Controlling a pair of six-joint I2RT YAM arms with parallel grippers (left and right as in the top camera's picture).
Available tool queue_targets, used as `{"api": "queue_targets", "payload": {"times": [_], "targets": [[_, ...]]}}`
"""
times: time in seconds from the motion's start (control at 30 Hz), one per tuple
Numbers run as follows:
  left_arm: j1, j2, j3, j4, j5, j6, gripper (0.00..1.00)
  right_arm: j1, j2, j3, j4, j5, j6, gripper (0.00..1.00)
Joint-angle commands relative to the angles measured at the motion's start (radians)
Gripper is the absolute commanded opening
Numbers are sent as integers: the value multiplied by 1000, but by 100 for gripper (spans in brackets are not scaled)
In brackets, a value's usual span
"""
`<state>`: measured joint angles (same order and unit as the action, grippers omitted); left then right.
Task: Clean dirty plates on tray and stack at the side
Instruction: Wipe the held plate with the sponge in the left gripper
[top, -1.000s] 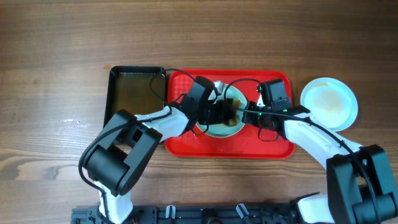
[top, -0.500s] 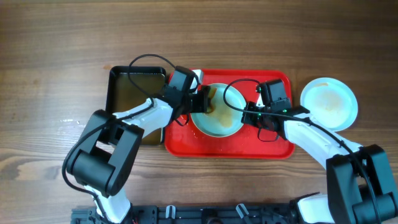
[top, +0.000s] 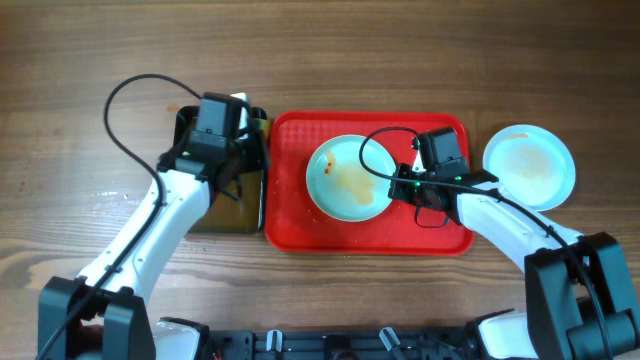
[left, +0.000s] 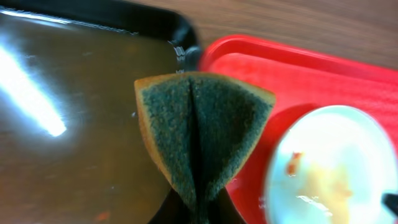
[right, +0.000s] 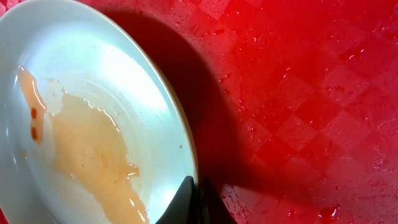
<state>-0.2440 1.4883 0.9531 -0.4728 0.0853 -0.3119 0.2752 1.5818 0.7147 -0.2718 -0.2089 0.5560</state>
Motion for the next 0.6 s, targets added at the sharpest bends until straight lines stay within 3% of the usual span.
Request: {"api": "queue_targets", "payload": {"times": [0.0,0.33,0.53,0.57], "targets": [[46,16,-6,-16,-24,85,4,2,-13,-4,-5,-2,-10,4],[50,111,-6,-12,25,96,4,2,-13,-4,-6,-2,-11,4],[-50,87,-6,197,282,89,4,2,-13,-4,-6,-2,-10,4],[-89,99,-6,241,288,37,4,2,-13,-4,-6,-2,-10,4]]}}
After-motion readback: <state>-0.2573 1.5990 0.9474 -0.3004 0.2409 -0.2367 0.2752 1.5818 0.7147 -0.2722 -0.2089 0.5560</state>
